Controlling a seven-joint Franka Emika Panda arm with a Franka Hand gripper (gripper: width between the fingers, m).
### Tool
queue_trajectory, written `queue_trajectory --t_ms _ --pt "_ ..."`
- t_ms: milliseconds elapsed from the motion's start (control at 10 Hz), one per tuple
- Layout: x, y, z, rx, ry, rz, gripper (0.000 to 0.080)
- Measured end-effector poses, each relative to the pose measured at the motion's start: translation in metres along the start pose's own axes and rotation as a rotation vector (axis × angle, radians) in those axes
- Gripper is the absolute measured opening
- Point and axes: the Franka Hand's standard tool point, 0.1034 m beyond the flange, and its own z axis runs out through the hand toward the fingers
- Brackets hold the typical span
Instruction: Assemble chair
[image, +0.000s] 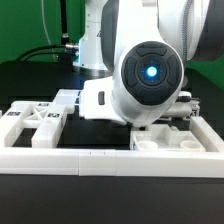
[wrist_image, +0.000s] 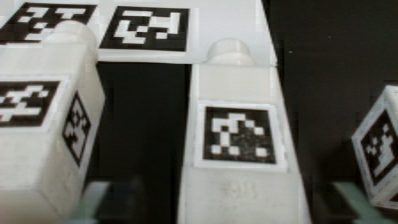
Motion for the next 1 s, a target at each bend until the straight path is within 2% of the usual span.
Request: queue_trajectory --t_ms 100,400,700,800,1000 --pt "0.0 0.0 -0.002 -0.002 0.003 -0.002 0.0285" --pt "-0.004 -0.003 -0.018 -0.005 0.017 -0.012 0.0285" --pt "-0.032 -0.005 -0.065 -0.002 0.011 -0.058 0.0285" --pt "-0.032 -0.004 -0.071 0.0 0.015 -0.063 0.0285" --pt "-0.027 -0.005 -0.072 -0.001 0.048 -0.064 0.0287"
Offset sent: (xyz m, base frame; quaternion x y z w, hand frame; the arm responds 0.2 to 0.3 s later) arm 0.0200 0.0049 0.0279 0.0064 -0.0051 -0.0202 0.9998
